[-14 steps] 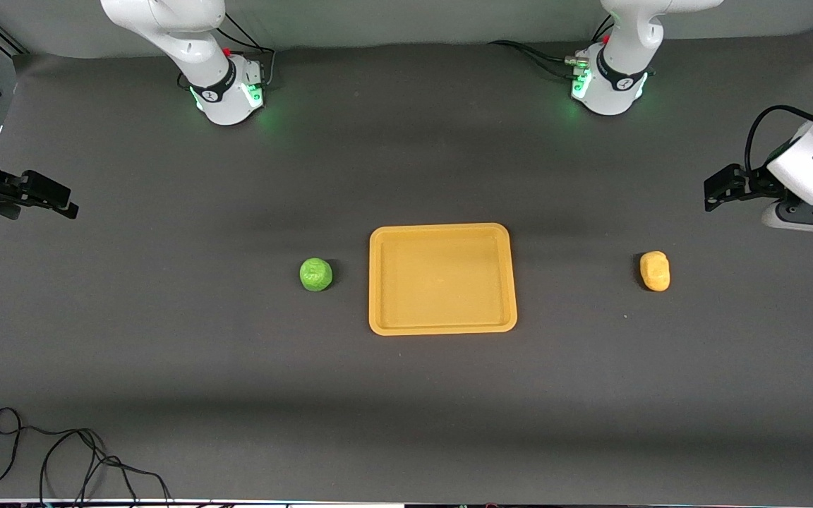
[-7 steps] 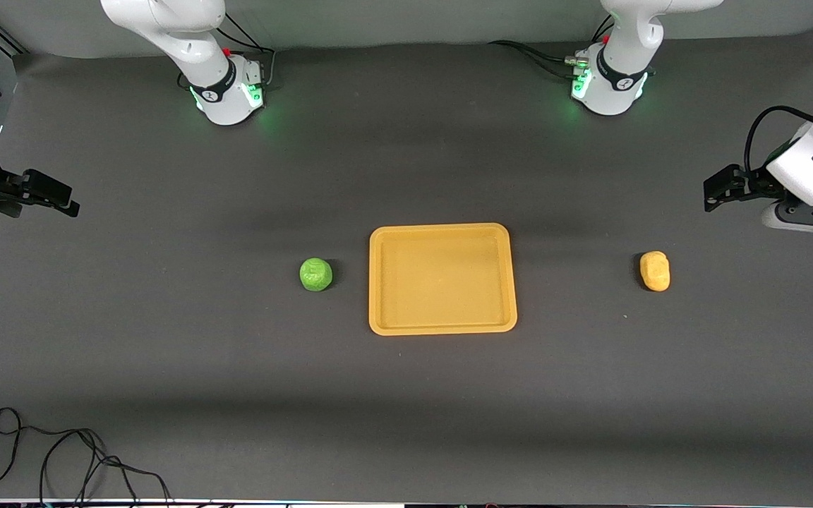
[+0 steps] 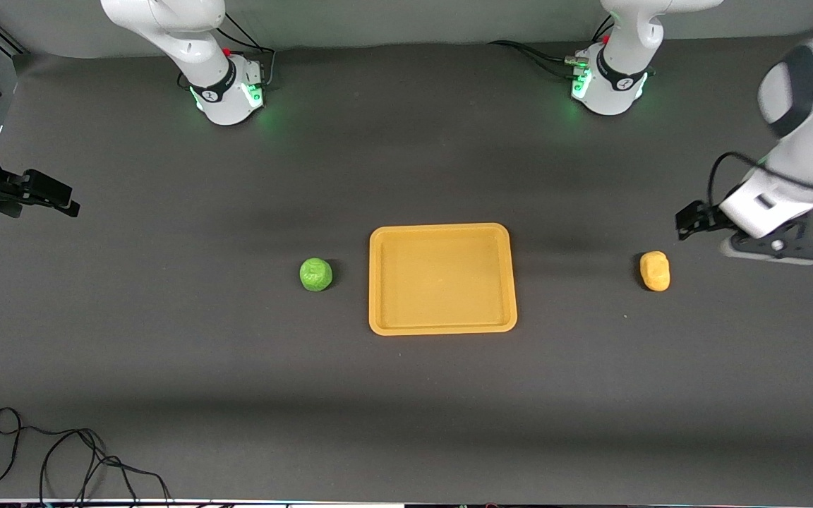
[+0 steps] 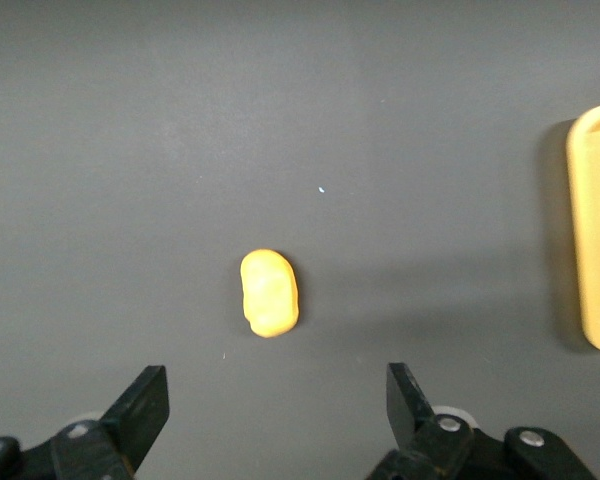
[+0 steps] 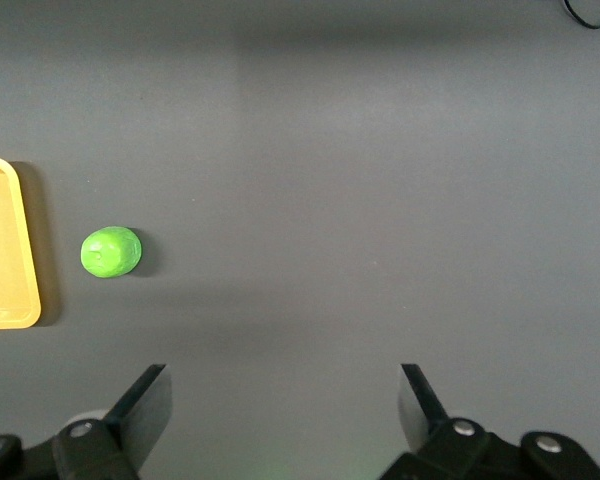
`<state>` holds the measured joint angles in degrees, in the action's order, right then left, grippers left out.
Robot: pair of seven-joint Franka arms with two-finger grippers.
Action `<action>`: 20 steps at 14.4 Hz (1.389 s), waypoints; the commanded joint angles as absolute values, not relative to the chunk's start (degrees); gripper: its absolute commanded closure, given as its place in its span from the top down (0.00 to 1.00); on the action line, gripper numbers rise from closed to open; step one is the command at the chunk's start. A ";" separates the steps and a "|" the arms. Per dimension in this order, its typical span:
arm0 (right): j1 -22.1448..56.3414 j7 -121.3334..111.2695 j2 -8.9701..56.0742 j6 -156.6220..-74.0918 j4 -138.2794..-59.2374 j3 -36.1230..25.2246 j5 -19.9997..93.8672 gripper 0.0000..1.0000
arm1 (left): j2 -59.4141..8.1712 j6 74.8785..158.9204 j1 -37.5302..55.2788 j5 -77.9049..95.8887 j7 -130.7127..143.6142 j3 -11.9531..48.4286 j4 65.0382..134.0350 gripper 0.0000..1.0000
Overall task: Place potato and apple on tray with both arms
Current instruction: 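Lower the left gripper onto the yellow potato and close it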
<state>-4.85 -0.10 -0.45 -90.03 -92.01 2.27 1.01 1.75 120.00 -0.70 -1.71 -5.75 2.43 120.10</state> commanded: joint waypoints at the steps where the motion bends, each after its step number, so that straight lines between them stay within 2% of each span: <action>1: -5.27 -0.18 0.00 -89.47 -91.05 2.81 0.62 1.00 | 0.02 127.08 -1.31 -2.64 -6.15 2.20 127.08 0.99; 9: -4.75 -0.35 0.53 -90.44 -92.37 2.99 0.70 1.00 | -18.53 142.64 -4.39 -2.64 -9.84 2.11 127.62 0.97; 11: -2.74 -0.26 0.26 -93.41 -95.17 2.90 0.79 1.00 | -21.34 145.09 -4.48 -2.64 -9.93 2.20 126.92 0.95; 12: -1.25 -0.18 0.18 -95.25 -97.01 2.90 0.88 1.00 | -22.40 146.41 -4.40 -2.64 -9.93 2.20 126.91 0.90; 13: 0.51 1.13 0.18 -97.01 -98.51 2.99 1.05 1.00 | -22.59 146.60 -4.48 -2.64 -9.93 2.11 127.00 0.72; 14: 2.79 3.93 0.52 -98.42 -99.40 2.99 1.14 1.00 | -22.41 146.17 -4.48 -2.64 -10.02 2.20 127.00 0.59; 16: 8.93 11.65 2.19 -100.97 -99.58 2.99 1.49 1.00 | -20.40 145.20 -4.40 -2.64 -9.85 2.28 126.65 0.45; 17: 12.01 15.87 3.15 -102.38 -99.49 3.08 1.49 1.00 | -19.17 142.41 -4.05 -2.38 -9.06 2.46 125.43 0.41; 20: 21.07 29.14 6.14 -106.69 -99.23 2.99 1.41 1.00 | -18.54 129.85 -1.16 -1.41 -1.27 4.47 117.36 0.41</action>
<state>16.34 21.44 4.37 -104.32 -99.71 3.49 1.28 -20.11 137.86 -3.93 -1.60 -7.25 3.29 122.33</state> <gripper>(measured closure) 0.000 0.423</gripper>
